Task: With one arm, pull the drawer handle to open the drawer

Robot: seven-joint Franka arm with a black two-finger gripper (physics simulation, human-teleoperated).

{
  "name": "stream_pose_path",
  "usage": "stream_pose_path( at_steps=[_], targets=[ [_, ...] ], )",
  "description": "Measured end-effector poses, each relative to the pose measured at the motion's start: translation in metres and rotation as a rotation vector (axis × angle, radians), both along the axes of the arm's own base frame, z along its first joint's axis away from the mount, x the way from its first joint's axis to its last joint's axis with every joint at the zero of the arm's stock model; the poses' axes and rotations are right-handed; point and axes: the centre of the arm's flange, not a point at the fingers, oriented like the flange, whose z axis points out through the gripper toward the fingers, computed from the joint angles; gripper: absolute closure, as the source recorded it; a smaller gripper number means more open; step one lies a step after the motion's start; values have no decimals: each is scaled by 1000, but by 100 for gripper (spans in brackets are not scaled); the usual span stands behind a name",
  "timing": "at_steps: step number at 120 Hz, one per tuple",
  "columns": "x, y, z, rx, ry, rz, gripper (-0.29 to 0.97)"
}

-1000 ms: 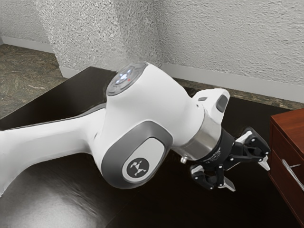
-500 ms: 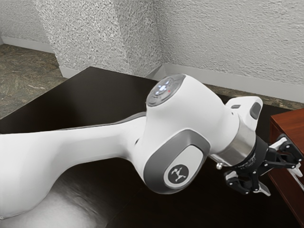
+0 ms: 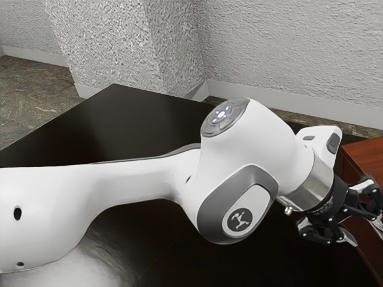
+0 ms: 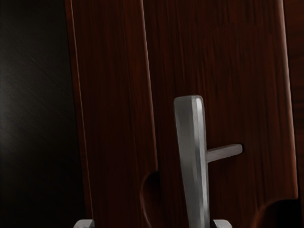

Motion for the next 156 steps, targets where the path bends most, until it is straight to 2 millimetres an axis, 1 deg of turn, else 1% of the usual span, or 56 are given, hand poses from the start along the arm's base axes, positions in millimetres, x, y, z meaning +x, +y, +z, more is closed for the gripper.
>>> stream_pose_path(
  at_steps=[24,47,90,117,134,156],
  targets=[
    [-1,1,1,4,-3,0,61],
    [-5,3,4,13,-9,-3,69],
    [-22,13,13,33,-23,-1,72],
    [-32,20,14,47,-25,4,72],
    [-35,23,11,55,-19,6,71],
    [-43,29,14,63,-24,10,71]
  ],
)
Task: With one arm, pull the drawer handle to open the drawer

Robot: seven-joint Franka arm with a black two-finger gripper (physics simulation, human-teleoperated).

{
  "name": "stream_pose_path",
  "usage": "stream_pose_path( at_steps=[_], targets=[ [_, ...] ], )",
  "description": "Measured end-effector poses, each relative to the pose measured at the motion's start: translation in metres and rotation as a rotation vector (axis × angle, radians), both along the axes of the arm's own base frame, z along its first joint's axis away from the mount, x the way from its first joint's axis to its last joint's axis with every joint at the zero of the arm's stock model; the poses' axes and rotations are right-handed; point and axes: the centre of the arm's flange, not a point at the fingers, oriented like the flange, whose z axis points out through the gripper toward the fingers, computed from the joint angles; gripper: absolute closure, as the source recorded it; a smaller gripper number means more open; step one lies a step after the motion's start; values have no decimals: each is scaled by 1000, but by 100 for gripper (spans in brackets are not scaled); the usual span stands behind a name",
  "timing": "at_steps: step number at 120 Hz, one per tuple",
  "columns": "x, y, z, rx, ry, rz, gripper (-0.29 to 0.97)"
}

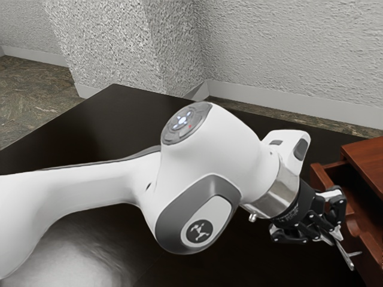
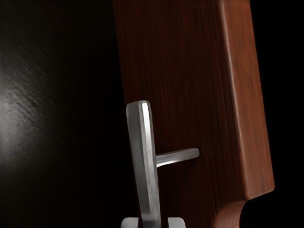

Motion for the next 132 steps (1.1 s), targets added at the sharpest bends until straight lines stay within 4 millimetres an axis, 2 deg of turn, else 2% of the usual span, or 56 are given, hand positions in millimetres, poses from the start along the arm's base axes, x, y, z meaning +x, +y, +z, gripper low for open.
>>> stream_pose_path(
  at_steps=[37,56,132],
  targets=[
    [-10,7,-3,15,5,5,70],
    [-24,0,-1,23,2,-15,69],
    [-55,18,-1,54,-6,-2,67]
  ],
)
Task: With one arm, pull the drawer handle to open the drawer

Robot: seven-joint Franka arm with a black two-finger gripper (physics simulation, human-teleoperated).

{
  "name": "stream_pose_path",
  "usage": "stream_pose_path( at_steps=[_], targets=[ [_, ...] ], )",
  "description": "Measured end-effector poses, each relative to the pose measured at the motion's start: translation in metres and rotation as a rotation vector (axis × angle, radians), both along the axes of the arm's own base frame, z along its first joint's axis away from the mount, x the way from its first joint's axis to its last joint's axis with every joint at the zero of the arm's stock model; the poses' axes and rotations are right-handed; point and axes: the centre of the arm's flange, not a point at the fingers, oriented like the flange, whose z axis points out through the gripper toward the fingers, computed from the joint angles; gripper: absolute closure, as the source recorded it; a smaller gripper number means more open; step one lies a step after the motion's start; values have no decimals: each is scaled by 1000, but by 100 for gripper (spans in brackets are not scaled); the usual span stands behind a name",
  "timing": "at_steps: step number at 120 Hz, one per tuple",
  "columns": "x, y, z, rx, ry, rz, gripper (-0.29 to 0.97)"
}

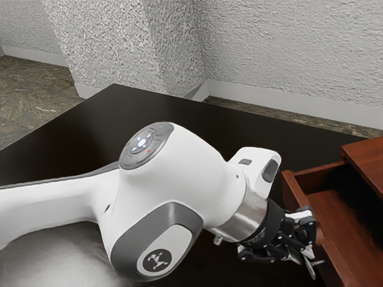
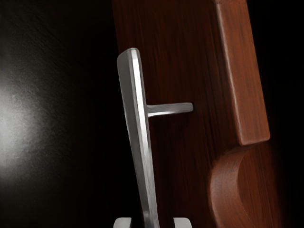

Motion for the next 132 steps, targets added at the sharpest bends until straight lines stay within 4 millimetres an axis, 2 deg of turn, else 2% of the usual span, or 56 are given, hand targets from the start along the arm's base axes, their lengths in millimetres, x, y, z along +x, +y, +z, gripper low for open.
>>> stream_pose_path(
  at_steps=[15,37,92,99,108,113,122,128,132],
  targets=[
    [-4,9,4,2,-4,14,66],
    [-9,13,0,12,5,17,66],
    [-30,29,5,28,-3,31,66],
    [-33,30,8,31,-3,30,62],
    [-37,47,27,31,-8,49,45],
    [-44,60,45,30,-12,64,37],
    [-52,85,87,32,-10,87,26],
    [-57,94,121,67,-11,84,21],
    [-62,98,136,99,0,81,18]
  ],
)
